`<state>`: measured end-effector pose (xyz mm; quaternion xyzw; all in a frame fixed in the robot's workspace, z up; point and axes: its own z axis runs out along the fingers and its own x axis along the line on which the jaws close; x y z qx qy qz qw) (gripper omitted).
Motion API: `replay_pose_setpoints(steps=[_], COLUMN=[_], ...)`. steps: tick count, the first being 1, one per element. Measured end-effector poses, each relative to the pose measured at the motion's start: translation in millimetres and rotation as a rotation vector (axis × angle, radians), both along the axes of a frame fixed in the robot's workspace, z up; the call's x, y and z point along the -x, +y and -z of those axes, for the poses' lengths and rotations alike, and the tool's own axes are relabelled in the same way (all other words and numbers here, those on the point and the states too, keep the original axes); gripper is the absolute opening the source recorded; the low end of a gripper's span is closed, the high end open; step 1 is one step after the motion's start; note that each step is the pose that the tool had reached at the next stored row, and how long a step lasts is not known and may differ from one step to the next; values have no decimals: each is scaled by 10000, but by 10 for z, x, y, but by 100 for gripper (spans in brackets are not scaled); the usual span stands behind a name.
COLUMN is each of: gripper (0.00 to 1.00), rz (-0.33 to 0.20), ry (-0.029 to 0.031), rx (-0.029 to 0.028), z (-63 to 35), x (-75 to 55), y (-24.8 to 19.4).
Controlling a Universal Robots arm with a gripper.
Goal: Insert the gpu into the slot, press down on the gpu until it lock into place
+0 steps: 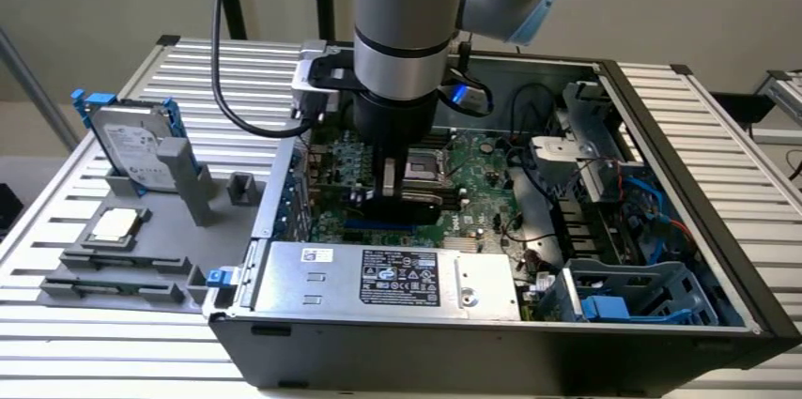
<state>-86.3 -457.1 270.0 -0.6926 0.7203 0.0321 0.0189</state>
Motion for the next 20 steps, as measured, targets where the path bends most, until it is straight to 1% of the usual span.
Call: replay_pose_setpoints(steps=[5,9,15,20], gripper=[26,26,26,26], rz=[-1,-15,-42,-45], ry=[117,151,229,237], rx=[1,5,4,5], z=[22,29,35,31], x=[3,3,-20,-27], y=[1,1,1,1])
